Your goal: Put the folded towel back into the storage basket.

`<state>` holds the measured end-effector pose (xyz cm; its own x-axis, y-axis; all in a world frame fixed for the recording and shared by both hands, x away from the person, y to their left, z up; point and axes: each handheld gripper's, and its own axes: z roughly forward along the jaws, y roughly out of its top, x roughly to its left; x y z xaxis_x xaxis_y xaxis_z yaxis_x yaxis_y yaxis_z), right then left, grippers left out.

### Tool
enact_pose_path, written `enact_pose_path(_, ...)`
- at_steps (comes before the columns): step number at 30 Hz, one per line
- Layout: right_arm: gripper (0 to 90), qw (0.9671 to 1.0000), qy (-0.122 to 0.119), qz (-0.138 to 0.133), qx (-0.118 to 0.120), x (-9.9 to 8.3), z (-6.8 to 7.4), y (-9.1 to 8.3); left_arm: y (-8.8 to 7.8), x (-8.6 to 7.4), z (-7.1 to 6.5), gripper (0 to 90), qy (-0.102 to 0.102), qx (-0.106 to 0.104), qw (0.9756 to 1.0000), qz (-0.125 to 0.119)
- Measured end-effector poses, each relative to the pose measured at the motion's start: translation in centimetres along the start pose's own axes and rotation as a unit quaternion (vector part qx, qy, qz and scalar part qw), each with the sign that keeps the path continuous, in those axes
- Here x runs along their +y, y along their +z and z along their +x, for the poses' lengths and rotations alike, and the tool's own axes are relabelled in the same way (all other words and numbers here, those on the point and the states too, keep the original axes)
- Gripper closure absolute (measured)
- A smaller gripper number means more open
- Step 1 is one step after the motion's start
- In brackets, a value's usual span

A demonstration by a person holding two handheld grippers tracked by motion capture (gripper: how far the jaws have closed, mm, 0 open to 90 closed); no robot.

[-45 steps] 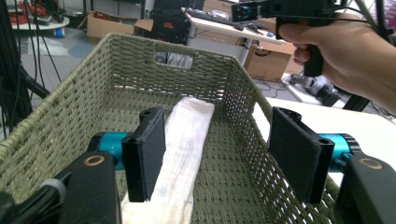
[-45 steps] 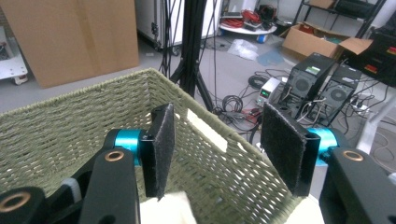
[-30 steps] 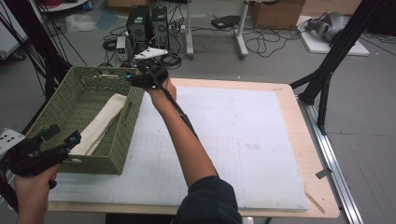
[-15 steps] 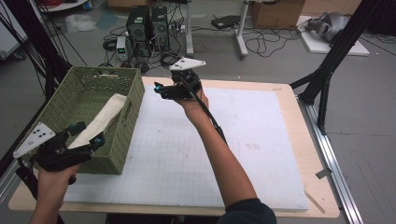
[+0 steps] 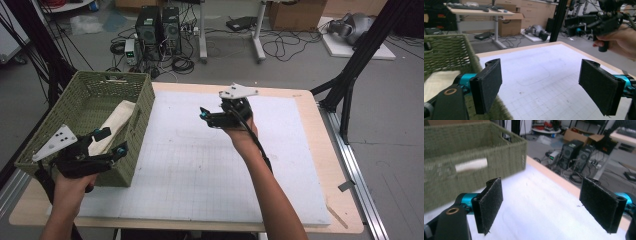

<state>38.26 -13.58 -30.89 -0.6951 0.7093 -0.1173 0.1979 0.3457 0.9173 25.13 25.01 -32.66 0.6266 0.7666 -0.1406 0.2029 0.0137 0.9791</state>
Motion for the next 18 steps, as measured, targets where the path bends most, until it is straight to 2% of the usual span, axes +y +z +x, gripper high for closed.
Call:
enact_pose_path(4,17.5,0.9998,0.016,0.007,-0.005,-2.3,-0.7,-2.6,0.9,0.1,-0.6,19.5,0.003,-0.018,0.9998,0.012)
enact_pose_path(5,17.5,0.9996,0.021,0.010,-0.013,-3.6,-1.2,-4.0,1.2,0.0,-0.8,19.5,0.004,-0.021,0.9997,0.012)
enact_pose_path(7,17.5,0.9995,0.024,0.013,-0.017,-4.2,-1.3,-4.6,1.7,-0.1,-1.2,19.5,0.004,-0.031,0.9994,0.013)
enact_pose_path(9,17.5,0.9989,0.035,0.015,-0.029,-6.0,-1.8,-6.3,2.3,-0.2,-1.6,19.2,0.011,-0.039,0.9991,0.015)
enact_pose_path(10,17.5,0.9989,0.035,0.015,-0.029,-6.0,-1.8,-6.3,2.6,-0.3,-1.8,19.2,0.015,-0.042,0.9989,0.015)
enact_pose_path(11,17.6,0.9984,0.043,0.016,-0.035,-7.2,-2.1,-7.5,3.0,-0.5,-2.1,19.3,0.017,-0.044,0.9987,0.018)
enact_pose_path(13,17.6,0.9982,0.045,0.015,-0.037,-7.6,-2.2,-7.8,3.8,-0.7,-2.6,19.9,0.020,-0.056,0.9978,0.029)
enact_pose_path(18,17.5,0.9969,0.047,0.013,-0.062,-9.5,-2.5,-10.2,5.5,-1.4,-3.9,20.3,0.023,-0.071,0.9967,0.033)
